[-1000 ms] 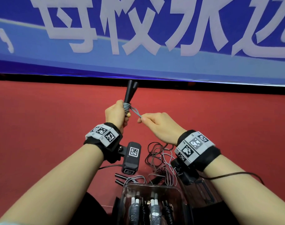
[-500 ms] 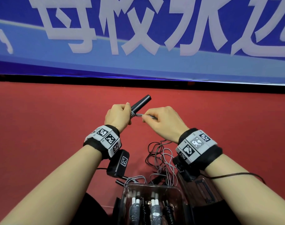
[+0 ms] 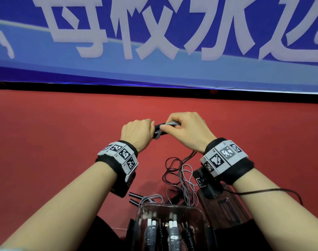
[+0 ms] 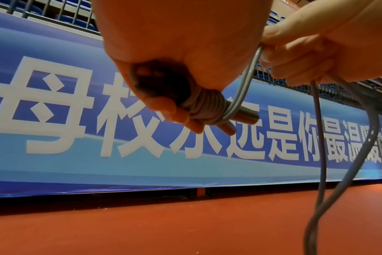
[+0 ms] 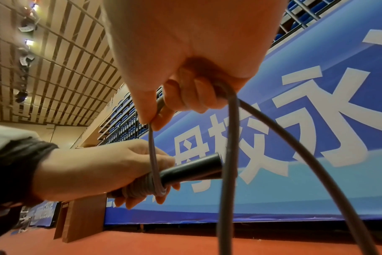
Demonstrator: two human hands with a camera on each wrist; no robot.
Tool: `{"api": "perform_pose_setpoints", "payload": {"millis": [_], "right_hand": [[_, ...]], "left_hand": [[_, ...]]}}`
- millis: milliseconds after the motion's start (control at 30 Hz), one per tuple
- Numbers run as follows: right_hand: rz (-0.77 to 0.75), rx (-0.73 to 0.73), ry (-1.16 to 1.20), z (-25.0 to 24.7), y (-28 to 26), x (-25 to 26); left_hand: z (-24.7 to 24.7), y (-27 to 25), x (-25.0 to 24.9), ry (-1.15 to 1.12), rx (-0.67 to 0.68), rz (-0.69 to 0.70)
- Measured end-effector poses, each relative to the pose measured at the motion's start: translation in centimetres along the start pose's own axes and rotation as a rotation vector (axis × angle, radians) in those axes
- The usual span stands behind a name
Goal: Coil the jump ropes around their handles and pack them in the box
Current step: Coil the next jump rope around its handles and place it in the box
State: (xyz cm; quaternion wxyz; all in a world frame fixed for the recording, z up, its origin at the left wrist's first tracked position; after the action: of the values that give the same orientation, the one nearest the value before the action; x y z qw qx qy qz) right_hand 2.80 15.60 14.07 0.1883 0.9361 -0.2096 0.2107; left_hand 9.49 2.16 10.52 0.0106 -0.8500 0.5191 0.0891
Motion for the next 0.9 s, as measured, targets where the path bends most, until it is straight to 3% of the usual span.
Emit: {"api": "perform_pose_setpoints", "payload": {"millis": [200,467,567,633,767,900], "right_hand": [[0.051,0.057,0.205,-0.7,0.5,-2.1],[0.196,0.317,0.672,-0.6,-0.3,-4.9],[0.296,0.408,0.948,1.0,-0.8,-6.2],[0.342,0.394,1.079,1.9,-1.0,-6.8],[0.375,0.366,1.000,3.0,-0.9,-6.3],[0.448,0.323,0.937,3.6,-0.6,-6.4]], "left_hand": [[-0.2,-0.8,-1.8,-0.116,0.077,0.179],[-0.1,-1.7,-3.2,-0.805,0.224,0.338],[-0.4,-1.9,-3.5,-0.969,0.272,0.348],[-0.6,-1.9,-3.6,-1.040,0.283,0.339],[-0.6,-1.5,-3.5,-1.155,0.287,0.278],[-0.5,-1.5,-3.2,-1.125,0.235,0.259]]}}
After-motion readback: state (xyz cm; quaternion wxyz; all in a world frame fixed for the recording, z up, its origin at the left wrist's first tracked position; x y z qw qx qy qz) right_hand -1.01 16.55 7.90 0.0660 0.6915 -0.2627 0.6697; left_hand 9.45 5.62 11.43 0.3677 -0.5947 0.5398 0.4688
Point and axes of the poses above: each hand's wrist, its own y-axis towards the middle knuckle, its own z-axis out of the palm, x = y × z, the point moved 6 cm from there along y, towards the middle knuckle, and after that the axes turned 13 degrees about x, right-handed, at the moved point
